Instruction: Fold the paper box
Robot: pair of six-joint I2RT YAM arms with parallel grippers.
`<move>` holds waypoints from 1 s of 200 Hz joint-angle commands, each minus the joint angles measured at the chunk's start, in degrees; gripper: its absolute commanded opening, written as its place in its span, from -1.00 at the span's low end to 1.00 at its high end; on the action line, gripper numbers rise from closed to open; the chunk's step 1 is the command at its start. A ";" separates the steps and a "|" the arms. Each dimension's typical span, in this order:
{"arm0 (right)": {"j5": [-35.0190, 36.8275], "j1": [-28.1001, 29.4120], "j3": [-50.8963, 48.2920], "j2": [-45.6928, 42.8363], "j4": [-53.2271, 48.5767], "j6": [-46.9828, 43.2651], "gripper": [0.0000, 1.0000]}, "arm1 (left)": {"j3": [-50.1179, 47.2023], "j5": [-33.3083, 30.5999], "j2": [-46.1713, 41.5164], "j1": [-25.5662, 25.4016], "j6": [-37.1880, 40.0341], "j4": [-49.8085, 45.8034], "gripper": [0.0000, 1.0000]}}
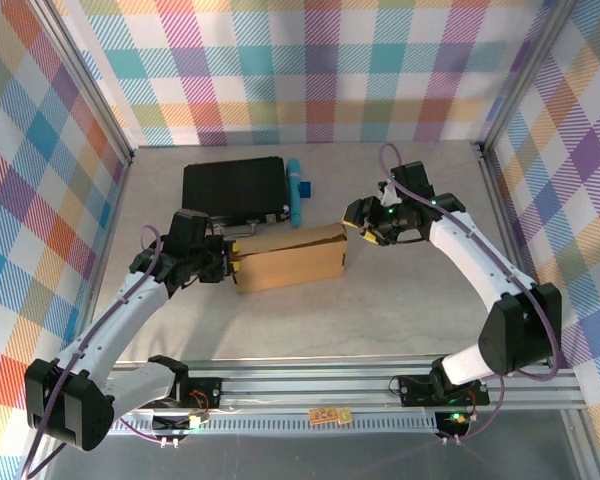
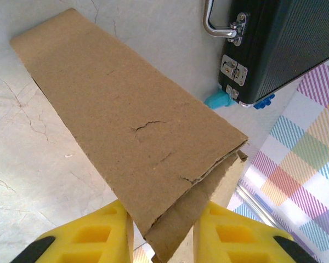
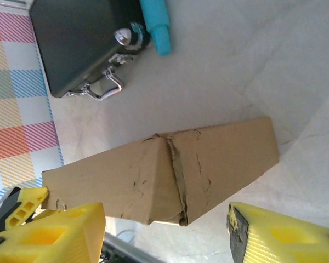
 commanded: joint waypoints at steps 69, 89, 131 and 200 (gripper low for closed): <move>-3.80 -0.11 -6.70 2.59 -0.52 2.85 -0.46 | -2.89 -0.59 1.15 -1.16 -0.57 -7.70 -0.47; -3.42 -0.14 -7.57 2.33 -0.26 2.90 -0.62 | -3.28 -0.43 1.07 -1.17 -0.49 -7.28 -0.55; -2.30 -0.15 -7.95 0.92 -1.70 0.08 -0.80 | -6.27 2.43 0.29 -1.17 2.72 -1.27 -0.92; -1.00 -0.12 -23.29 -12.70 1.23 -11.71 -0.60 | -20.02 6.48 -9.42 -4.69 16.57 14.89 -0.46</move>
